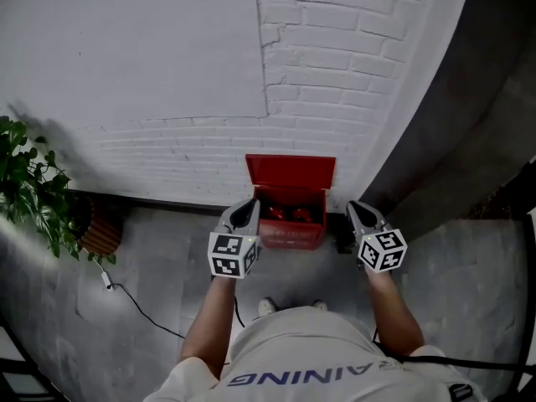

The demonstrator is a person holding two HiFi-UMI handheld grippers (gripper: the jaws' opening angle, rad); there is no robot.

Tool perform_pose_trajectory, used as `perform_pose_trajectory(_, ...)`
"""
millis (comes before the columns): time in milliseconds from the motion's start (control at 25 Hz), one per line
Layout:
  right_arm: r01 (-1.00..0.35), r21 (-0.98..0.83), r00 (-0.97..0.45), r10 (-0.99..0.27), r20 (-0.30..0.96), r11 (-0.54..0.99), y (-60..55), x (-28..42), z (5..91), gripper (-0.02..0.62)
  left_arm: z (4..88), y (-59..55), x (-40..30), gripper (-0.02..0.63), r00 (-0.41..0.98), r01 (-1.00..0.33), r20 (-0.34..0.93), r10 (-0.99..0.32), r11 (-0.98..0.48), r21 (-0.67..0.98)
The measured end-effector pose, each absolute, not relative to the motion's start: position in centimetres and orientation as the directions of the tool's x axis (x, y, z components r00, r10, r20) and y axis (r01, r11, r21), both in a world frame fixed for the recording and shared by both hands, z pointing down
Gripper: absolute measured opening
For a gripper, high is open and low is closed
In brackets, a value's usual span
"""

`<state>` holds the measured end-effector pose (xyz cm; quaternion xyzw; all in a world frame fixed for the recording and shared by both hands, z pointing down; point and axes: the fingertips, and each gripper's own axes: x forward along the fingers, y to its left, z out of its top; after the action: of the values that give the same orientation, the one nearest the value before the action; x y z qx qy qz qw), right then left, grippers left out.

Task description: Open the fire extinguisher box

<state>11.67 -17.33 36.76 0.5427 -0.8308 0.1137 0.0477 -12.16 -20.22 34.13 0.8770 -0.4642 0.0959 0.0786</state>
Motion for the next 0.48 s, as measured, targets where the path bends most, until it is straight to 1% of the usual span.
perform_pose_trajectory(480, -0.912, -0.131, -0.408, -0.891, 0.197, 0.389, -16.5, 12.3, 36.7, 0.006, 34.6, -19.2, -11.0, 0.006, 0.556, -0.825, 0.246, -0.794, -0.563, 0.045)
